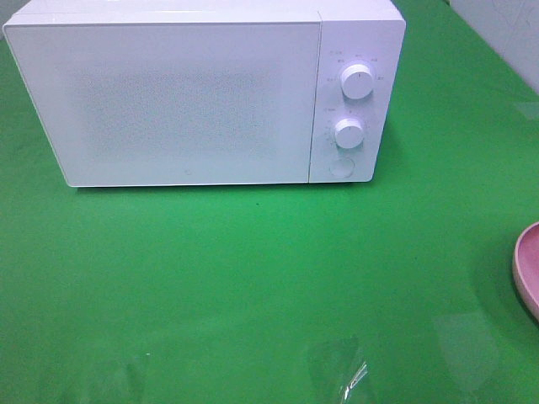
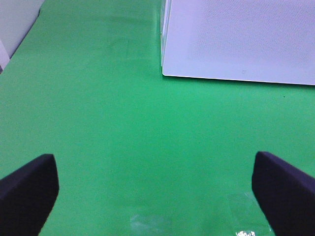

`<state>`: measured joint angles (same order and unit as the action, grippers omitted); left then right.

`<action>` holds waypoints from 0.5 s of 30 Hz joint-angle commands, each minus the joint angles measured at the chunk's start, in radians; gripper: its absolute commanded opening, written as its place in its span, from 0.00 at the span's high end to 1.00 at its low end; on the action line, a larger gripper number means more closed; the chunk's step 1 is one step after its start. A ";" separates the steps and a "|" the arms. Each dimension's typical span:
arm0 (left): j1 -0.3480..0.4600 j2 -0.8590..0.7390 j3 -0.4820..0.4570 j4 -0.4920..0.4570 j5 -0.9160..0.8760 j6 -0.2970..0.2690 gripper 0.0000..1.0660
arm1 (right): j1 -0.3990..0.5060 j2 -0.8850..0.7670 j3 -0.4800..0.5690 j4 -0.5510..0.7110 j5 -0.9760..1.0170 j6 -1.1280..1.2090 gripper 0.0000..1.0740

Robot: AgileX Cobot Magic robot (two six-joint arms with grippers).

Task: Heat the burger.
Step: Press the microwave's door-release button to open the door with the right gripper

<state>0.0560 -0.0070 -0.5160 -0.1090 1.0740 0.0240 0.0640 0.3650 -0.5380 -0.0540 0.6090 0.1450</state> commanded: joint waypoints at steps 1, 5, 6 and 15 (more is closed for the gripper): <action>0.000 -0.001 0.001 -0.006 -0.004 -0.003 0.06 | -0.002 0.069 -0.008 -0.001 -0.091 -0.009 0.32; 0.000 -0.001 0.001 -0.006 -0.004 -0.003 0.06 | -0.002 0.138 -0.008 -0.001 -0.158 -0.009 0.32; 0.000 -0.001 0.001 -0.006 -0.004 -0.003 0.06 | -0.002 0.138 -0.008 -0.001 -0.158 -0.009 0.32; 0.000 -0.001 0.001 -0.006 -0.004 -0.003 0.06 | -0.002 0.333 -0.008 -0.001 -0.342 -0.009 0.32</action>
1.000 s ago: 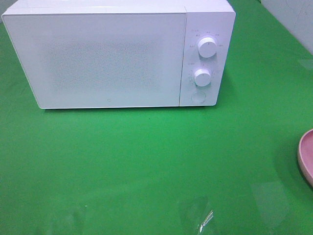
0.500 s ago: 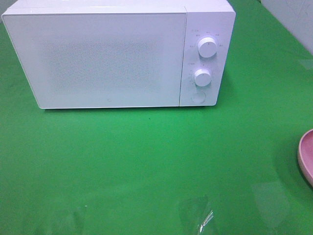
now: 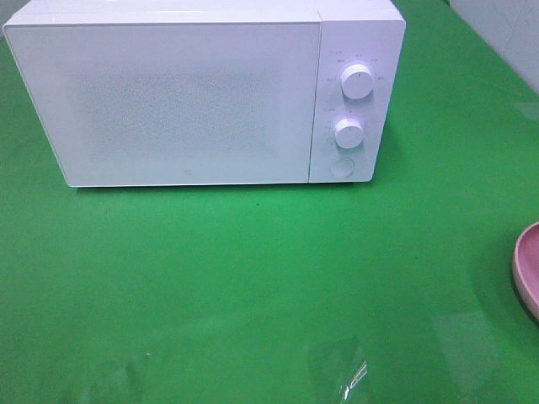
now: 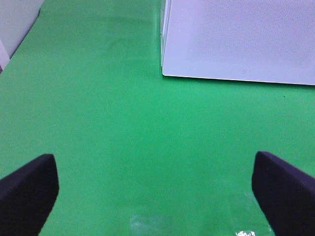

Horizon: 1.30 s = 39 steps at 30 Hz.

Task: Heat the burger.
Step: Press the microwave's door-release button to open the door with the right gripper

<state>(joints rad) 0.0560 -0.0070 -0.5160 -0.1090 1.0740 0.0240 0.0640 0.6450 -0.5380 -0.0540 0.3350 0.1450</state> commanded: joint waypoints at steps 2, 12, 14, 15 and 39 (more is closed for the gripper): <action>0.000 -0.001 0.001 -0.006 -0.004 -0.003 0.06 | -0.002 0.150 -0.008 -0.001 -0.154 -0.009 0.32; 0.000 -0.001 0.001 -0.006 -0.004 -0.003 0.06 | -0.002 0.341 -0.007 -0.002 -0.435 -0.021 0.32; 0.000 -0.001 0.001 -0.006 -0.004 -0.003 0.06 | -0.002 0.381 -0.007 -0.002 -0.509 -0.021 0.32; 0.000 -0.001 0.001 -0.006 -0.004 -0.003 0.06 | -0.002 0.415 -0.005 -0.002 -0.570 -0.021 0.32; 0.000 -0.001 0.001 -0.006 -0.004 -0.002 0.06 | 0.372 0.739 0.171 0.583 -1.272 -0.480 0.32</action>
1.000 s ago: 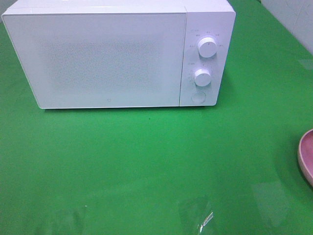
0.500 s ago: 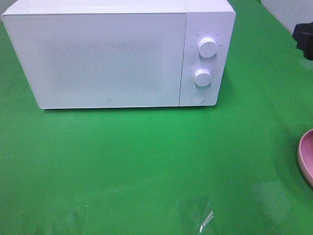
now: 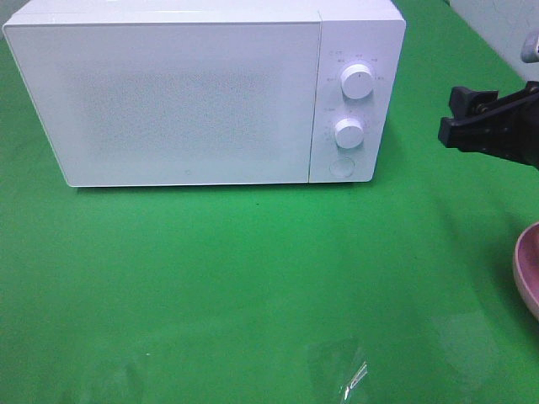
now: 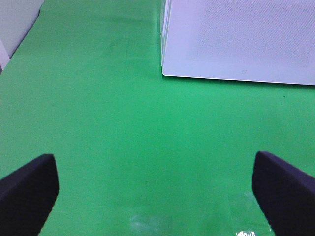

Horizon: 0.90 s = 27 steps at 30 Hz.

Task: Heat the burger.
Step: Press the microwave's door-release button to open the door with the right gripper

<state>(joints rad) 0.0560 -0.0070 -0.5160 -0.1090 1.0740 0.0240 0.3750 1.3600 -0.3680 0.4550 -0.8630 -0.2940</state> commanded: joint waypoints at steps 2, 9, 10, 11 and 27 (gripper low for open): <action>0.000 -0.001 0.001 -0.006 -0.004 -0.002 0.06 | 0.111 0.050 0.001 0.125 -0.105 -0.053 0.32; 0.000 -0.001 0.001 -0.006 -0.004 -0.002 0.06 | 0.252 0.120 0.001 0.260 -0.188 -0.067 0.32; 0.000 -0.001 0.001 -0.006 -0.004 -0.002 0.06 | 0.295 0.140 0.001 0.306 -0.207 -0.067 0.32; 0.000 -0.001 0.001 -0.006 -0.004 -0.002 0.06 | 0.295 0.140 0.001 0.306 -0.207 -0.067 0.32; 0.000 -0.001 0.001 -0.006 -0.004 -0.002 0.06 | 0.442 0.262 0.001 0.395 -0.232 0.094 0.32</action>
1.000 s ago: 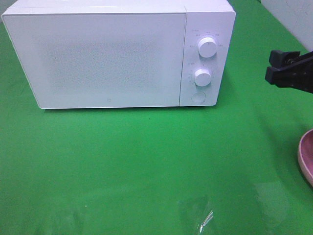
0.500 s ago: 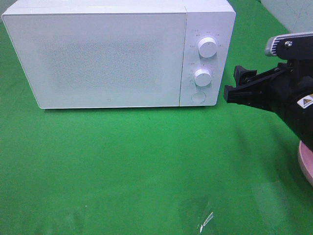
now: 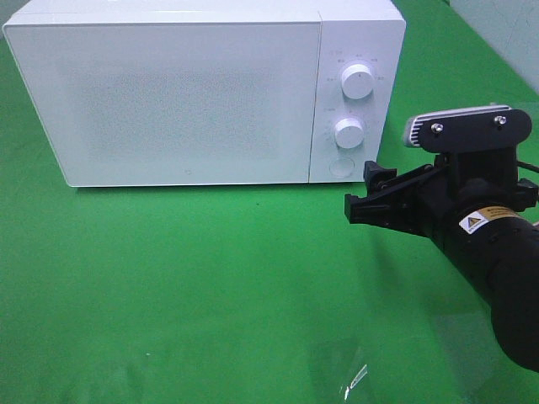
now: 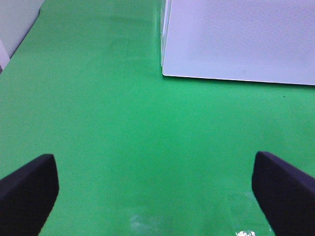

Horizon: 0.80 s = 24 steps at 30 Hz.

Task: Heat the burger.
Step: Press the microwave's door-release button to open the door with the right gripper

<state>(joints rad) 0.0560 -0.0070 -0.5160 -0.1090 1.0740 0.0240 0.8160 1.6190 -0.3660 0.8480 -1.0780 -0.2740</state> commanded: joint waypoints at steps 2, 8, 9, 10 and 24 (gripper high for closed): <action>0.000 -0.001 0.001 -0.006 -0.004 -0.002 0.06 | 0.001 0.003 -0.001 0.002 -0.017 0.109 0.33; 0.000 -0.001 0.001 -0.006 -0.004 -0.002 0.06 | 0.001 0.003 -0.001 0.002 -0.014 0.444 0.49; 0.000 -0.001 0.001 -0.006 -0.004 -0.002 0.06 | 0.001 0.003 -0.001 0.002 -0.009 0.577 0.56; 0.000 -0.001 0.001 -0.006 -0.004 -0.002 0.06 | 0.001 0.003 -0.001 0.002 -0.009 0.577 0.56; 0.000 -0.001 0.001 -0.006 -0.004 -0.002 0.06 | -0.001 0.003 -0.001 -0.017 0.116 1.283 1.00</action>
<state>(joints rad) 0.0560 -0.0070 -0.5160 -0.1090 1.0740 0.0240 0.8170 1.6230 -0.3660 0.8400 -0.9810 0.9640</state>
